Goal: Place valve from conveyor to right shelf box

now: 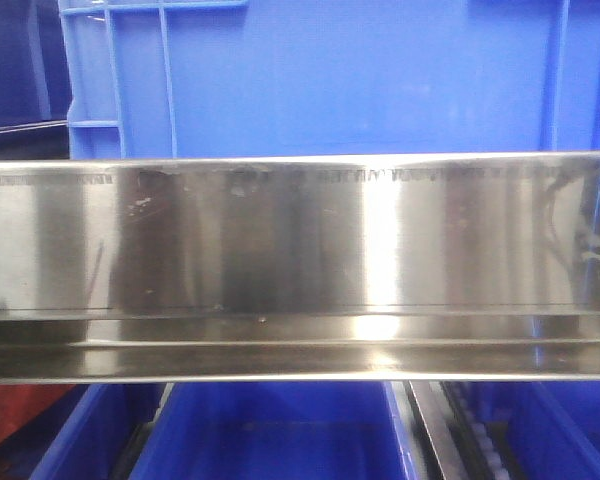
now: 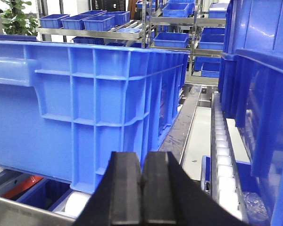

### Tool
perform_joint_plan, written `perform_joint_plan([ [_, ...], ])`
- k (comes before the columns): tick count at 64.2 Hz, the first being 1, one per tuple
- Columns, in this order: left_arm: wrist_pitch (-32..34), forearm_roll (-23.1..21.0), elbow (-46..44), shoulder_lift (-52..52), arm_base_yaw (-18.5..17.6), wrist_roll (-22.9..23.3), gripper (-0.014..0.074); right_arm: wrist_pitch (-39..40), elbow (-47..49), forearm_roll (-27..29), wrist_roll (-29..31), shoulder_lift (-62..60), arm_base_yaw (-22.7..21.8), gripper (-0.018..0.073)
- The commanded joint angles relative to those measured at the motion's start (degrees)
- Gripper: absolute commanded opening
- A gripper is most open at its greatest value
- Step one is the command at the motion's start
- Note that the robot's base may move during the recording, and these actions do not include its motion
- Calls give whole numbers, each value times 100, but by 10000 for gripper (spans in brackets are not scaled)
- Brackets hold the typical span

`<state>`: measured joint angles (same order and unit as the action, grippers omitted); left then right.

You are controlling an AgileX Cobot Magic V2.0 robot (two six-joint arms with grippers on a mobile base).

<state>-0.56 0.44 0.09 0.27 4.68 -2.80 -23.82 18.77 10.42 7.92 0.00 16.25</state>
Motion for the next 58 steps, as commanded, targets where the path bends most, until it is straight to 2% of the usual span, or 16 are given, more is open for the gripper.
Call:
perform_joint_plan([
  [1, 158, -44, -9, -27, 28, 45, -111, 142, -25, -40, 14, 0, -28, -155],
  [49, 158, -44, -9, -27, 28, 45, -111, 155, -25, -40, 14, 0, -28, -155],
  [51, 158, -44, -9, -27, 28, 45, -111, 154, -25, -160, 14, 0, -28, -155],
  [58, 158, -44, -9, -27, 28, 45, -111, 288, -33, -326, 14, 0, -306, -155],
])
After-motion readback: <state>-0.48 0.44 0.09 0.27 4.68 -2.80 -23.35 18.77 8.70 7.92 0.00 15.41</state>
